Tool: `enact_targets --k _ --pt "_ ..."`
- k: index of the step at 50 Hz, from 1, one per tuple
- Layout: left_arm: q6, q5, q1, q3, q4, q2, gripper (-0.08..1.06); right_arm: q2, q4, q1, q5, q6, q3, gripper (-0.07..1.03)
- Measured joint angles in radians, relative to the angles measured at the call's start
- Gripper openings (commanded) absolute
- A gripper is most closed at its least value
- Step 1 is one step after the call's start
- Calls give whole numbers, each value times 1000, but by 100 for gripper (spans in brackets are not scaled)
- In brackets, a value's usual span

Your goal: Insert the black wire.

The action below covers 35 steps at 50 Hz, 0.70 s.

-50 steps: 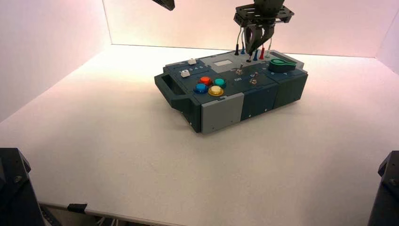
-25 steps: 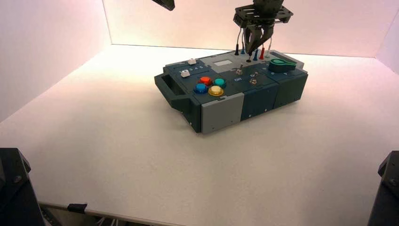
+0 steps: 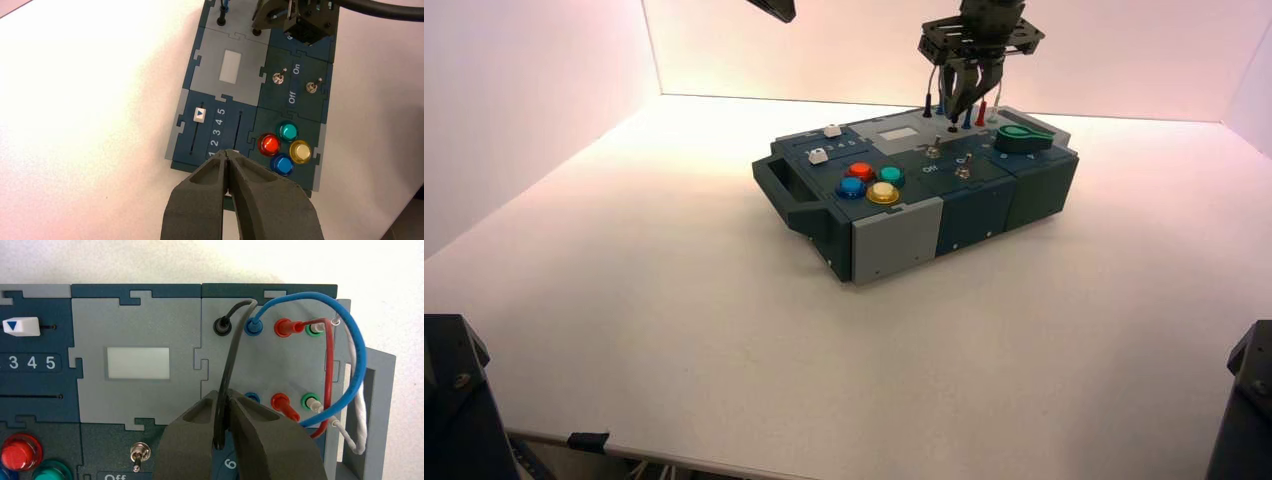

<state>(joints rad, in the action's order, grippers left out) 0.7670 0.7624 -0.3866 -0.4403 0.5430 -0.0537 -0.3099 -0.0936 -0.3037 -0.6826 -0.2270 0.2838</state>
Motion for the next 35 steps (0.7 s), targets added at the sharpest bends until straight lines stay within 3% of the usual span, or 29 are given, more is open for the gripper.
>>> enact_targets --k 13,16,19,23,35 --pt "0 0 0 0 0 2 -3 -9 -2 0 3 -2 0 0" --pt "0 0 0 0 0 0 -3 -11 -2 2 8 0 5 8" --pt "0 2 0 0 0 2 -3 -12 -2 0 9 0 8 28" --pt "0 0 0 0 0 2 -3 -17 -2 2 -3 -5 25 47" --pt "0 0 0 0 2 2 -3 -15 -2 -8 6 0 43 48"
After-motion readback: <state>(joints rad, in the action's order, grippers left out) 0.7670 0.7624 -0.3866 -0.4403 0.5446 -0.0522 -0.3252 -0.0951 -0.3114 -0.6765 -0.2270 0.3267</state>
